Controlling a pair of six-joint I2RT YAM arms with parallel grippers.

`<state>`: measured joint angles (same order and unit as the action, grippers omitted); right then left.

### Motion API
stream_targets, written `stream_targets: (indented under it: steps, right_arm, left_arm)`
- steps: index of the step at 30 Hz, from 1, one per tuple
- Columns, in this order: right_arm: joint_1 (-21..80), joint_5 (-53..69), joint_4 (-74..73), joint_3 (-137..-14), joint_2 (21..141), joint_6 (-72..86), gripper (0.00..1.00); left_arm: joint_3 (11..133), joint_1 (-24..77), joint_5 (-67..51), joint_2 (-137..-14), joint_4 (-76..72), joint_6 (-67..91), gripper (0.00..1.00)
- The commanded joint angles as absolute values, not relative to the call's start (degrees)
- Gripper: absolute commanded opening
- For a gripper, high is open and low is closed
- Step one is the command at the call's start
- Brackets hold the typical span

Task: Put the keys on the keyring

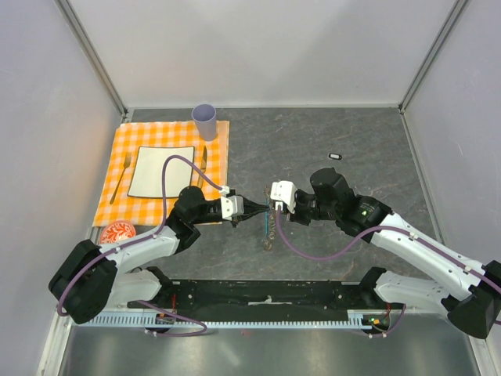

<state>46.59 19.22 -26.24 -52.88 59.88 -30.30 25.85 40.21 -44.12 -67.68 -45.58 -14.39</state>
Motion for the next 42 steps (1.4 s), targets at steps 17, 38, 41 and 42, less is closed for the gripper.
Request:
stream_targets:
  steps: [17,38,41,42]
  right_arm:
    - [46.6,21.0,-24.4,-53.8,59.7,-30.5,0.0]
    - [46.6,20.8,-24.7,-53.5,59.3,-30.6,0.0]
    - [46.6,20.7,-24.6,-53.5,59.4,-30.5,0.0]
    - [46.6,20.7,-24.6,-53.6,59.4,-30.5,0.0]
  left_arm:
    - [27.8,40.0,-46.7,-67.6,-48.8,-15.4,0.02]
    - [27.1,40.1,-43.5,-67.0,-49.5,-15.6,0.02]
    - [26.9,40.1,-43.4,-66.9,-49.5,-15.6,0.02]
    - [26.9,40.1,-43.5,-66.9,-49.5,-15.7,0.02]
